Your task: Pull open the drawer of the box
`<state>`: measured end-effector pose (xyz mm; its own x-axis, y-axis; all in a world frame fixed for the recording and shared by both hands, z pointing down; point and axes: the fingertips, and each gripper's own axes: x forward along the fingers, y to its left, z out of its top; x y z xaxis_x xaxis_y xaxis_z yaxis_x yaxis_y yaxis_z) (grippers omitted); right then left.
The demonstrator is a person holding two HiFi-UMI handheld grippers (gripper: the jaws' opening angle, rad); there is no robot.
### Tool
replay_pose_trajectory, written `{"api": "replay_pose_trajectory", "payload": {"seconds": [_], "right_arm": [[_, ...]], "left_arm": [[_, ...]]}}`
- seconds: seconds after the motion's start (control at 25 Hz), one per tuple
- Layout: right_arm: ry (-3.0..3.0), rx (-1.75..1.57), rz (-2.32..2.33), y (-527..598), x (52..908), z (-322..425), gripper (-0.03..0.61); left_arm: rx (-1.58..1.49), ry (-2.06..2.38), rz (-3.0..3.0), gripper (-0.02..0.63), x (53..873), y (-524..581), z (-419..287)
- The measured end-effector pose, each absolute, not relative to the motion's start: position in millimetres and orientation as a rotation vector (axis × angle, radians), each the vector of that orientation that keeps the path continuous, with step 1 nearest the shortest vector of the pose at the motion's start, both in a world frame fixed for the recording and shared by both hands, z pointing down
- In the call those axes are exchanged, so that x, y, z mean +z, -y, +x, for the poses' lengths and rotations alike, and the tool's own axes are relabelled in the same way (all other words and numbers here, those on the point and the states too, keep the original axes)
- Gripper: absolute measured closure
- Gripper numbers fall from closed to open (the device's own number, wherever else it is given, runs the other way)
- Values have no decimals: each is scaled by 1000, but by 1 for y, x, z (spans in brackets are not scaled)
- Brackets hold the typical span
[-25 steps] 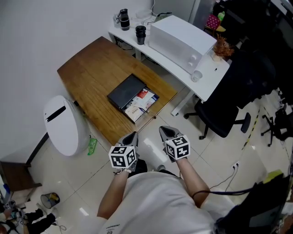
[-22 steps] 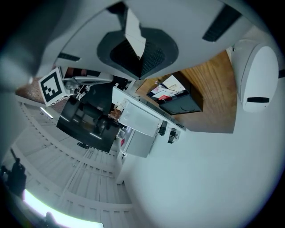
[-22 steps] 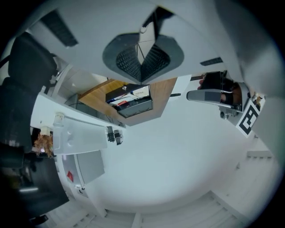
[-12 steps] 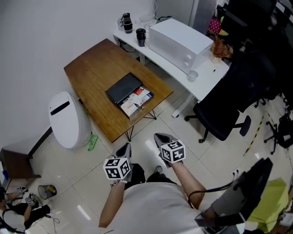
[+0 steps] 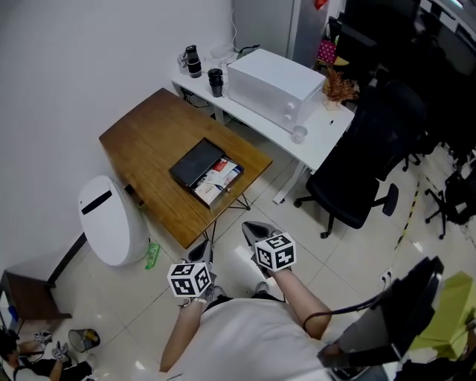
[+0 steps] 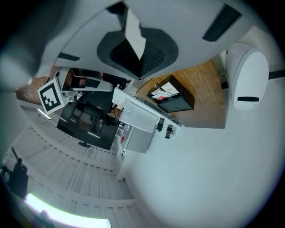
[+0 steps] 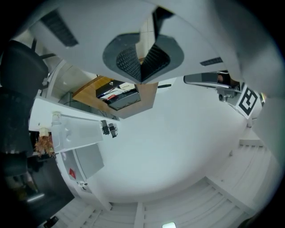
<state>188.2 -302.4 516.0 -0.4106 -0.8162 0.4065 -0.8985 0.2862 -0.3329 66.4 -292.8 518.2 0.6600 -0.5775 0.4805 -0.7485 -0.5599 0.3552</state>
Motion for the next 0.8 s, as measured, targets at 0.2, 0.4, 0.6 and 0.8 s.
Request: {"api": "replay_pose_trajectory", "payload": {"seconds": [0.2, 0.4, 0.6, 0.8], "right_arm": [[2365, 794, 1648, 302, 516, 176, 591], [2360, 773, 1671, 305, 510, 172, 591], [2350, 772, 1711, 307, 508, 164, 591], [2335, 795, 1746, 311, 509, 160, 591]], "left_arm": [[431, 974, 2382, 614, 513, 304, 61], [415, 953, 2411, 614, 506, 311, 63], [421, 919, 2419, 614, 507, 313, 62], [416, 915, 2414, 614, 510, 317, 51]]}}
